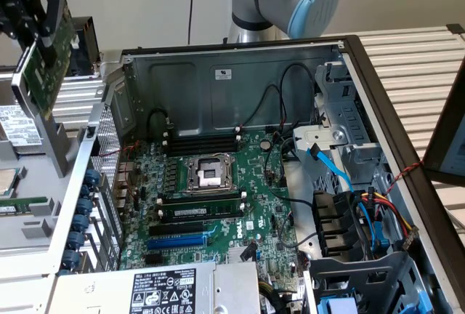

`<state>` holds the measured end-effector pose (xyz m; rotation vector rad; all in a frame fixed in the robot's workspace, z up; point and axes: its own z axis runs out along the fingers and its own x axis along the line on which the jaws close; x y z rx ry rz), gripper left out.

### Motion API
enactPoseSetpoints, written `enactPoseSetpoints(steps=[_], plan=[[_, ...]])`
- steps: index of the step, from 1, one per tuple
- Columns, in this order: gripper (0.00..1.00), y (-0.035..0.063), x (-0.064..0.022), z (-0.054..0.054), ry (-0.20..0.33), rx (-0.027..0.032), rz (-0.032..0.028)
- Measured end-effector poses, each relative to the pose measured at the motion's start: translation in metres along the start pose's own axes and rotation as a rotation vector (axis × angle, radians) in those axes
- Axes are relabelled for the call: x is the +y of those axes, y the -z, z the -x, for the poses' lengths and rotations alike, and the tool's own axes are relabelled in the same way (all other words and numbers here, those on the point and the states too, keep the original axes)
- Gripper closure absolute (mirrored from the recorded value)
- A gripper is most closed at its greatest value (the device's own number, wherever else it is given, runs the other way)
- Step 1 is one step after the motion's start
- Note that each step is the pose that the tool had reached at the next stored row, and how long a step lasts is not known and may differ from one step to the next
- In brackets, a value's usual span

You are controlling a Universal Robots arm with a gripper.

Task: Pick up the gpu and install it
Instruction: 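Pick up the gpu and move the gpu toward the slot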

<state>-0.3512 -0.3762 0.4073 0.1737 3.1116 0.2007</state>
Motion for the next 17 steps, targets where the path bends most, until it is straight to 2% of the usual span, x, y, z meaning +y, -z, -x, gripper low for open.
enactPoseSetpoints(steps=[4, 8, 12, 17], plan=[[0.72, 0.0139, -0.0005, 0.011, -0.002, 0.0116, -0.0015], [0.72, 0.0201, -0.0014, 0.022, -0.004, 0.0270, -0.0031], [0.72, 0.0245, -0.0031, 0.040, -0.004, 0.0324, -0.0038], [0.72, 0.0274, -0.0045, 0.063, -0.005, 0.0355, -0.0041]])
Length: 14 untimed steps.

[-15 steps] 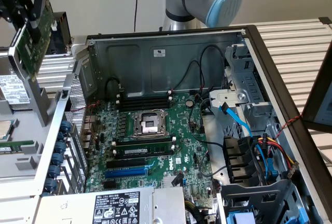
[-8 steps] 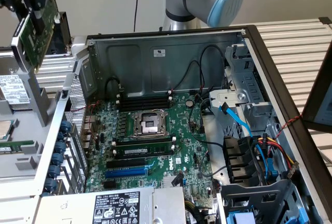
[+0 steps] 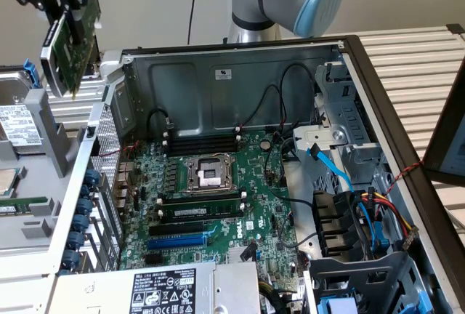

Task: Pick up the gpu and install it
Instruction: 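Pick up the gpu and move the gpu toward the slot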

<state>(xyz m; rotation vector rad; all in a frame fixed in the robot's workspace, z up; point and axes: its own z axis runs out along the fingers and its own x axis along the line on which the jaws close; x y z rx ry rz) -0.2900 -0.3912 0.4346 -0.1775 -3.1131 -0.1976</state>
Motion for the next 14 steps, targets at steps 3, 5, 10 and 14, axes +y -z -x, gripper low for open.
enactPoseSetpoints(steps=[3, 5, 10, 14], plan=[[0.72, 0.0012, -0.0006, 0.014, 0.000, 0.0016, -0.0003], [0.72, 0.0020, -0.0010, 0.023, 0.000, 0.0028, -0.0003], [0.72, 0.0034, -0.0022, 0.046, -0.001, 0.0054, -0.0006], [0.72, 0.0039, -0.0028, 0.064, -0.001, 0.0066, -0.0007]])
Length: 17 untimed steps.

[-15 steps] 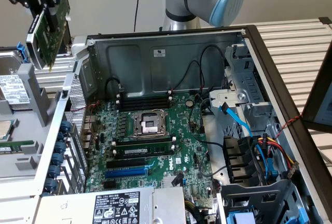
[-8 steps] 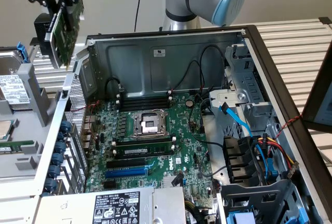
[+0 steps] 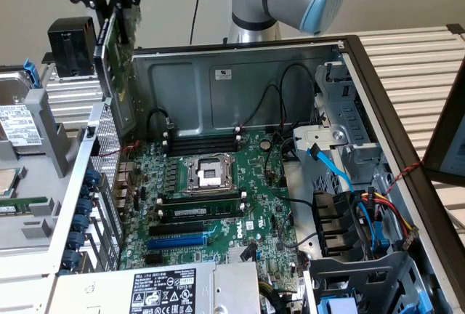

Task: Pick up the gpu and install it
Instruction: 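Pick up the gpu and move the gpu toward the slot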

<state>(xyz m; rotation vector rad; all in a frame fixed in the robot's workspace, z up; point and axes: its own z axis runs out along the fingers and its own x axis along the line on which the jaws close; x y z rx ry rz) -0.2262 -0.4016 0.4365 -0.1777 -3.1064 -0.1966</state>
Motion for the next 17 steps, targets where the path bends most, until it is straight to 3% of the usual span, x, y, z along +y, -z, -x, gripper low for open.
enactPoseSetpoints(steps=[11, 17], plan=[[0.72, 0.0013, 0.0018, 0.050, 0.000, 0.0012, -0.0003], [0.72, 0.0012, 0.0037, 0.067, 0.000, 0.0013, -0.0005]])
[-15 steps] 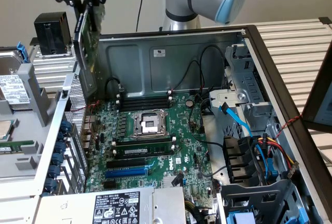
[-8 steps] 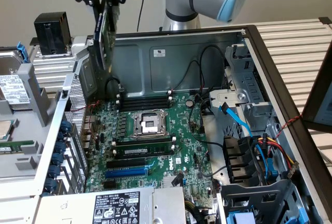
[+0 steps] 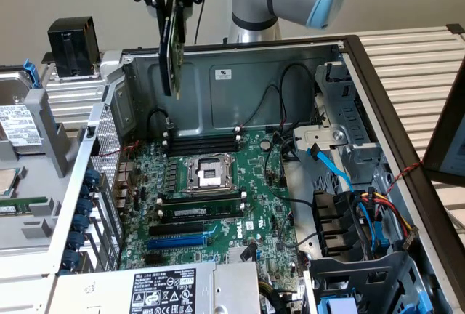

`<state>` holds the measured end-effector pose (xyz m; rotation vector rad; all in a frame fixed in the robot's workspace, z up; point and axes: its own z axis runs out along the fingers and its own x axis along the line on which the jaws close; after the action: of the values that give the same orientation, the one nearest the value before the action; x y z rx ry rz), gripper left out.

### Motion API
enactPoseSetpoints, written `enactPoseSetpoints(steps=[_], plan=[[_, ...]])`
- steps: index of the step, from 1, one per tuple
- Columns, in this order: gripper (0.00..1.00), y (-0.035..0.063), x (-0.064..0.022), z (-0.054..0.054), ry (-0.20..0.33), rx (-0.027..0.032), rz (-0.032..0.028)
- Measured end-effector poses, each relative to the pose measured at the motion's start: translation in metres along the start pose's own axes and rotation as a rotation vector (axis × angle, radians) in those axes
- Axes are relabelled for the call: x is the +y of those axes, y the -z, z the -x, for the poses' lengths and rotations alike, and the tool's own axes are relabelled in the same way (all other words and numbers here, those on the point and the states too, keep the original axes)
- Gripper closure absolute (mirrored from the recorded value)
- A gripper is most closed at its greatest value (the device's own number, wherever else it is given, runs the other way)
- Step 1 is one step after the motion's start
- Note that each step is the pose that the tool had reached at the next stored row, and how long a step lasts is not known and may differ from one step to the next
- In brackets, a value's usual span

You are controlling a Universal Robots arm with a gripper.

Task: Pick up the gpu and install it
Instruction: 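Pick up the gpu and move the gpu toward the slot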

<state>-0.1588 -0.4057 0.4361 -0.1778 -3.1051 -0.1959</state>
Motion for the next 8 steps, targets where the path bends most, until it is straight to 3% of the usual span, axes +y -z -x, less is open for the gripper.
enactPoseSetpoints(steps=[8], plan=[[0.72, 0.0002, 0.0011, 0.019, 0.000, 0.0008, -0.0001]])
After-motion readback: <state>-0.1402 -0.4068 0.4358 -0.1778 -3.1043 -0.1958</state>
